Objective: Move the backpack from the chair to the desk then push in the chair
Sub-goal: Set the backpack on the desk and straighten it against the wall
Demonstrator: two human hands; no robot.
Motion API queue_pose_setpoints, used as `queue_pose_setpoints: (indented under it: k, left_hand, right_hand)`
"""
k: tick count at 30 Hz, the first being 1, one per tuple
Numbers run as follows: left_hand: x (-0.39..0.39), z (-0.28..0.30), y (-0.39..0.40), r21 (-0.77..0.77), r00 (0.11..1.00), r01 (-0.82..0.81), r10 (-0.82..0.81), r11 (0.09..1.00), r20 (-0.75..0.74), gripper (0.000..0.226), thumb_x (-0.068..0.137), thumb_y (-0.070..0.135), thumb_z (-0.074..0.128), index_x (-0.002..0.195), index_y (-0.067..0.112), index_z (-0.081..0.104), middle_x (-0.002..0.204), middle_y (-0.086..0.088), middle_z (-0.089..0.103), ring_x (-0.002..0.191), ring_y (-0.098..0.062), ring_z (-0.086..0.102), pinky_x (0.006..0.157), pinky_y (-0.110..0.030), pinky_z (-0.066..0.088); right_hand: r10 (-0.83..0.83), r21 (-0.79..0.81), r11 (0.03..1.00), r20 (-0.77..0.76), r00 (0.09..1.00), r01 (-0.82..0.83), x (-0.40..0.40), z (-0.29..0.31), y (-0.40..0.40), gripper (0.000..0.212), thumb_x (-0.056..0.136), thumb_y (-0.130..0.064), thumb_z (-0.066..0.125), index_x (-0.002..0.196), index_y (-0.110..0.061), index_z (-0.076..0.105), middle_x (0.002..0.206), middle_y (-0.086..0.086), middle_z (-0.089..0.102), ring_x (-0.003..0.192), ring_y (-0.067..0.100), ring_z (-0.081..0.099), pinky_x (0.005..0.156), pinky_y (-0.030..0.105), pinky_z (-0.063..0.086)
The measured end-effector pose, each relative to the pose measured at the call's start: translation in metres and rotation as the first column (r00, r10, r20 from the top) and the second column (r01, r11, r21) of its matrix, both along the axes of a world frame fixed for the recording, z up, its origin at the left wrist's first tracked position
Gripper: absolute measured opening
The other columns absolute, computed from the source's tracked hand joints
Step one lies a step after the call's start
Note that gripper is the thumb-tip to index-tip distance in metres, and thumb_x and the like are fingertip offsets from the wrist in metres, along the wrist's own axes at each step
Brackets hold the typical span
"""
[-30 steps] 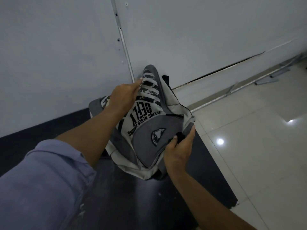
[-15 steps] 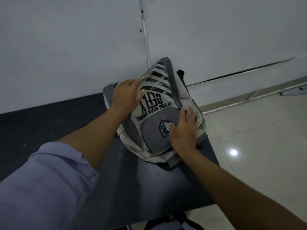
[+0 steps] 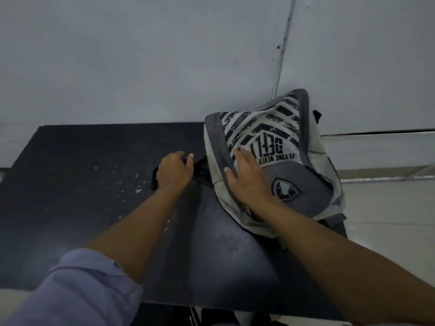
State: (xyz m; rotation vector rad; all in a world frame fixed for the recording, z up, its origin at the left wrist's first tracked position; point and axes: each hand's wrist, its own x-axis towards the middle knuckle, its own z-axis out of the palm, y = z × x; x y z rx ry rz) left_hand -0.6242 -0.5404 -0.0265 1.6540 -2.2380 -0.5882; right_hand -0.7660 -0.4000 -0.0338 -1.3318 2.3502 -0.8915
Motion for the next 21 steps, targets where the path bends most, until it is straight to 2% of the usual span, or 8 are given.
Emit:
queue_pose_setpoints:
  k: [4,8,11,14,16,17,19,21]
  left_hand:
    - [0.009,-0.031,-0.024,0.306,0.979,-0.192,0.202,0.932,-0.001,0.043,0.094,0.05,0.061,0.097,0.011,0.078,0.1,-0.015,0.075,0.102,-0.037,0.069,0.078,-0.035,0.049]
    - [0.007,-0.074,-0.049,0.605,0.916,-0.295,0.399,0.739,-0.04,0.064,0.075,0.066,0.072,0.094,0.006,0.077,0.103,-0.014,0.075,0.096,-0.037,0.07,0.084,-0.041,0.06]
    - [-0.001,-0.094,-0.061,0.747,0.858,-0.266,0.504,0.609,-0.105,0.06,0.066,0.063,0.083,0.079,0.005,0.076,0.086,-0.012,0.076,0.08,-0.031,0.074,0.073,-0.047,0.065]
    - [-0.01,-0.095,-0.062,0.863,0.764,-0.202,0.626,0.463,-0.157,0.044,0.08,0.041,0.085,0.09,0.001,0.07,0.087,-0.013,0.072,0.081,-0.027,0.073,0.069,-0.045,0.066]
    - [-0.015,-0.095,-0.063,0.915,0.69,-0.159,0.704,0.371,-0.166,0.032,0.085,0.029,0.083,0.093,0.003,0.065,0.09,-0.014,0.069,0.084,-0.027,0.071,0.072,-0.041,0.065]
    - [-0.018,-0.095,-0.065,0.93,0.673,-0.142,0.722,0.34,-0.161,0.027,0.086,0.024,0.082,0.092,0.004,0.064,0.091,-0.014,0.068,0.084,-0.026,0.07,0.07,-0.04,0.064]
    - [-0.023,-0.096,-0.072,0.946,0.659,-0.122,0.738,0.3,-0.149,0.02,0.086,0.016,0.081,0.089,0.006,0.064,0.09,-0.015,0.067,0.08,-0.024,0.068,0.062,-0.035,0.062]
    - [-0.032,-0.095,-0.084,0.956,0.653,-0.094,0.742,0.277,-0.151,0.018,0.087,0.012,0.079,0.097,0.003,0.066,0.094,-0.015,0.067,0.078,-0.022,0.067,0.054,-0.031,0.059]
  right_hand:
    - [-0.015,0.073,0.997,-0.047,0.999,0.018,0.019,-0.02,-0.033,0.077,0.099,-0.041,0.057,0.16,-0.012,0.02,0.168,0.013,0.014,0.156,0.029,0.012,0.123,0.051,0.023]
    - [-0.043,0.181,0.981,-0.17,0.985,0.074,0.036,-0.047,-0.061,0.099,0.093,-0.052,0.061,0.161,-0.014,0.001,0.17,0.012,-0.004,0.157,0.031,0.001,0.12,0.058,0.022]
    - [-0.072,0.245,0.962,-0.211,0.975,0.124,0.04,-0.061,-0.071,0.105,0.092,-0.049,0.064,0.16,-0.012,-0.007,0.169,0.014,-0.01,0.156,0.033,-0.002,0.12,0.058,0.022]
    - [-0.094,0.246,0.955,-0.277,0.956,0.166,0.045,-0.074,-0.076,0.087,0.098,-0.026,0.061,0.159,0.001,0.005,0.167,0.025,0.007,0.155,0.039,0.011,0.119,0.053,0.032]
    - [-0.124,0.185,0.965,-0.305,0.944,0.187,0.045,-0.079,-0.077,0.068,0.094,-0.005,0.063,0.152,0.008,0.03,0.156,0.031,0.035,0.146,0.042,0.036,0.108,0.051,0.047]
    - [-0.146,0.147,0.969,-0.304,0.941,0.198,0.042,-0.081,-0.076,0.059,0.09,0.002,0.064,0.145,0.008,0.043,0.146,0.031,0.049,0.135,0.042,0.051,0.098,0.051,0.054]
    - [-0.185,0.088,0.973,-0.25,0.95,0.212,0.031,-0.074,-0.073,0.043,0.091,0.002,0.061,0.134,0.004,0.057,0.122,0.027,0.068,0.105,0.042,0.07,0.08,0.05,0.061]
    - [-0.221,0.033,0.973,-0.16,0.962,0.229,0.018,-0.061,-0.066,0.037,0.097,-0.004,0.057,0.133,0.0,0.059,0.095,0.021,0.074,0.078,0.036,0.072,0.071,0.045,0.061]
